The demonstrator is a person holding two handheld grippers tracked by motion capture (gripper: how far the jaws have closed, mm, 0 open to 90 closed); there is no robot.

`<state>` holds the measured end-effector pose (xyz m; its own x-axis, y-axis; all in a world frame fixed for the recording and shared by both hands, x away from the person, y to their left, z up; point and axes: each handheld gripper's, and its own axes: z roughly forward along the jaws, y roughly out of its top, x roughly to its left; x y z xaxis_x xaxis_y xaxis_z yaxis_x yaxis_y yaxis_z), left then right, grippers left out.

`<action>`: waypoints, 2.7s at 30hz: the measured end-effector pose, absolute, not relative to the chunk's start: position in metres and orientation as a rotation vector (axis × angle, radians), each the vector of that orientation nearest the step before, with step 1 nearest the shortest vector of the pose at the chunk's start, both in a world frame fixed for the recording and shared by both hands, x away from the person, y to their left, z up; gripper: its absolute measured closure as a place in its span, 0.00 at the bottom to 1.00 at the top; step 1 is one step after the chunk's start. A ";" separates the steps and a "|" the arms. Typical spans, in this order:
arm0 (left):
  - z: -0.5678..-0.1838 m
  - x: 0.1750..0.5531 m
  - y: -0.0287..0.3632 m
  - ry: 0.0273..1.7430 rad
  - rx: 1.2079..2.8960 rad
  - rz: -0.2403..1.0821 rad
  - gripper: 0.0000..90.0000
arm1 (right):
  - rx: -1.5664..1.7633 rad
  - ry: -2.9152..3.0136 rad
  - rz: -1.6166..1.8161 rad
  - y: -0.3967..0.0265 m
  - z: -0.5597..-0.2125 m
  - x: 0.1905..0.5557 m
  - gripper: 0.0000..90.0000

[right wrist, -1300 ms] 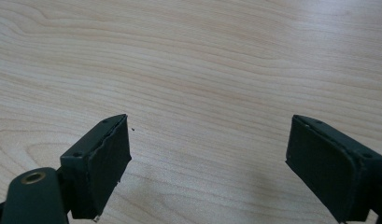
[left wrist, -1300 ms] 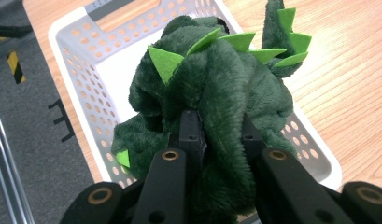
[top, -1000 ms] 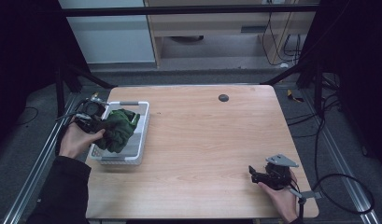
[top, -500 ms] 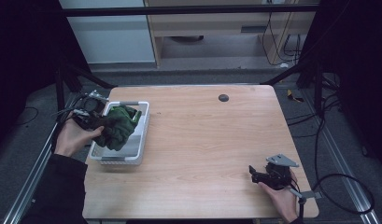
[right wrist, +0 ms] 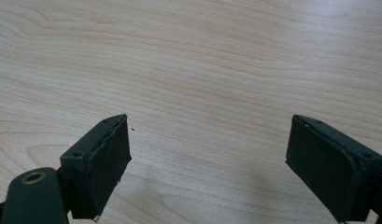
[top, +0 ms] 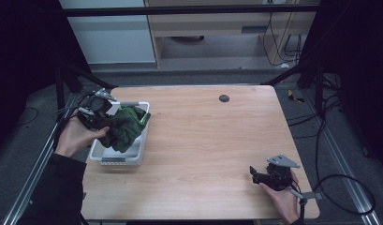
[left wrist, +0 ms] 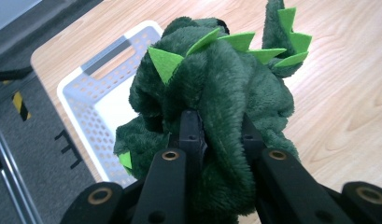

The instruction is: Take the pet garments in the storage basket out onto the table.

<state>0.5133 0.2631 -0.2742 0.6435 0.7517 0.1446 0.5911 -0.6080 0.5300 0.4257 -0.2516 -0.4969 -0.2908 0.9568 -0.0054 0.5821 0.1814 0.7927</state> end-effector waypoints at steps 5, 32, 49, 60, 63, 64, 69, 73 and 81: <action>-0.272 0.508 0.247 0.986 2.451 0.482 0.86 | 1.439 1.950 0.957 -0.252 -0.497 0.426 0.15; -0.263 0.503 0.171 0.760 2.541 0.433 0.86 | 1.443 1.939 0.975 -0.253 -0.495 0.425 0.15; -0.275 0.508 0.131 0.659 2.598 0.387 0.86 | 1.444 1.933 0.979 -0.254 -0.495 0.426 0.15; -0.290 0.512 0.104 0.600 2.644 0.341 0.86 | 1.449 1.929 0.986 -0.255 -0.494 0.426 0.15; -0.292 0.512 0.099 0.590 2.648 0.334 0.86 | 1.448 1.929 0.985 -0.255 -0.494 0.425 0.15; -0.294 0.512 0.094 0.577 2.655 0.329 0.86 | 1.452 1.928 0.987 -0.255 -0.494 0.425 0.15; -0.299 0.512 0.085 0.556 2.663 0.320 0.86 | 1.446 1.925 0.981 -0.256 -0.495 0.425 0.15; -0.305 0.513 0.078 0.545 2.659 0.296 0.86 | 1.453 1.924 0.989 -0.256 -0.494 0.425 0.15; -0.326 0.517 0.067 0.534 2.676 0.254 0.86 | 1.451 1.923 0.991 -0.257 -0.494 0.425 0.15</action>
<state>0.5171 0.0668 -0.3259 0.9104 0.4018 0.0980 0.3295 -0.8479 0.4154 0.4248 -0.2568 -0.4939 -0.2828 0.9590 0.0166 0.5702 0.1542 0.8069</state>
